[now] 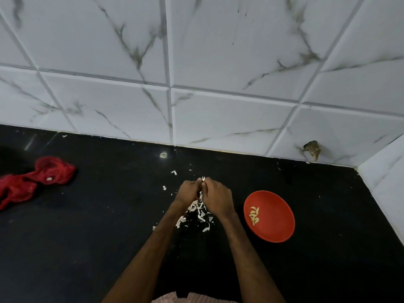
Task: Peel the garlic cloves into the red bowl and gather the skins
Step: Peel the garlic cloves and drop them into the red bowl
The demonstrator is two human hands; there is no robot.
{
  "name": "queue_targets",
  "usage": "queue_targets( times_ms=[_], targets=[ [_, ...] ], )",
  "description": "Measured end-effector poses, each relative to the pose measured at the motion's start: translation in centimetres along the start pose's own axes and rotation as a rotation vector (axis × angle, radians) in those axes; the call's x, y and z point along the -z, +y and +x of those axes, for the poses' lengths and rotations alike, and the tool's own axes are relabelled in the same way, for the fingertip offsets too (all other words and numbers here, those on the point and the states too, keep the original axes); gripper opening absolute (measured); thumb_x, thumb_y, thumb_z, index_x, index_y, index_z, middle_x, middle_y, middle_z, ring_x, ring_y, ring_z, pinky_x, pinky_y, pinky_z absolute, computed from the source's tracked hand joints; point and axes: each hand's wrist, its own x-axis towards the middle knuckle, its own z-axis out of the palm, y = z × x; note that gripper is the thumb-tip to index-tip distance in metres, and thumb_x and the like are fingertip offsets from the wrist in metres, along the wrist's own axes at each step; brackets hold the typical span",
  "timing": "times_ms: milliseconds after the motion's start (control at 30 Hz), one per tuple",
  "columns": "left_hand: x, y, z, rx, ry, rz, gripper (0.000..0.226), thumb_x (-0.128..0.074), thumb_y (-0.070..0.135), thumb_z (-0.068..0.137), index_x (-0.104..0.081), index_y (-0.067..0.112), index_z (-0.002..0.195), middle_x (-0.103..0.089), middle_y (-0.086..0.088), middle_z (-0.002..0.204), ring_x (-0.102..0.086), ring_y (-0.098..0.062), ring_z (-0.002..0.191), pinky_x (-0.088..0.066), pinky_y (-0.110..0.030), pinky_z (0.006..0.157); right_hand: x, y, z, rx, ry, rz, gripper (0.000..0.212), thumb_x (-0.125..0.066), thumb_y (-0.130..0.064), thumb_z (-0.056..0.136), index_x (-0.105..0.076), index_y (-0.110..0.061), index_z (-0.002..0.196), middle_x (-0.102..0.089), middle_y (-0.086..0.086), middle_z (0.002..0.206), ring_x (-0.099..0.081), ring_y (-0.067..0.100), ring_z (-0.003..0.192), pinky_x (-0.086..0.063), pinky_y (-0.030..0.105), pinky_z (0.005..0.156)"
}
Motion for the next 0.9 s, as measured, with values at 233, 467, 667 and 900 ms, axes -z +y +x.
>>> queue_targets(
  times_ms=[233, 467, 667, 900],
  targets=[
    [0.2, 0.1, 0.1, -0.116, -0.056, -0.031, 0.043, -0.041, 0.022, 0.108, -0.053, 0.014, 0.067, -0.044, 0.005, 0.056, -0.039, -0.007, 0.051, -0.035, -0.023, 0.053, -1.2, -0.1, 0.5, -0.235, 0.034, 0.610, 0.033, -0.049, -0.021, 0.104, -0.057, -0.012, 0.074, -0.054, -0.004, 0.064, -0.047, 0.001, 0.052, -0.038, 0.023, 0.052],
    [-0.1, 0.6, -0.5, -0.284, 0.150, 0.482, 0.030, -0.040, 0.031, 0.106, -0.050, 0.017, 0.082, -0.058, 0.005, 0.073, -0.053, -0.011, 0.064, -0.040, -0.032, 0.060, -1.3, 0.0, 1.5, -0.323, 0.066, 0.710, 0.030, -0.050, -0.023, 0.104, -0.062, -0.013, 0.077, -0.055, -0.004, 0.067, -0.047, 0.004, 0.058, -0.038, 0.029, 0.056],
    [-0.7, 1.0, 0.2, -0.175, 0.092, 0.045, 0.033, -0.046, 0.018, 0.104, -0.055, 0.011, 0.073, -0.050, 0.001, 0.065, -0.044, -0.013, 0.064, -0.038, -0.034, 0.064, -1.4, 0.4, 0.7, -0.096, 0.212, 0.517, 0.027, -0.048, -0.027, 0.105, -0.054, -0.016, 0.081, -0.053, -0.007, 0.066, -0.048, 0.007, 0.056, -0.041, 0.034, 0.053],
    [-0.7, 1.5, -0.6, -0.134, -0.010, -0.145, 0.040, -0.041, 0.013, 0.107, -0.058, 0.011, 0.071, -0.055, 0.010, 0.058, -0.051, -0.001, 0.057, -0.042, -0.017, 0.057, -1.7, 0.3, 0.5, -0.077, 0.248, 0.579, 0.023, -0.050, -0.022, 0.104, -0.057, -0.018, 0.083, -0.059, -0.009, 0.072, -0.057, 0.005, 0.064, -0.045, 0.024, 0.056]
  ],
)
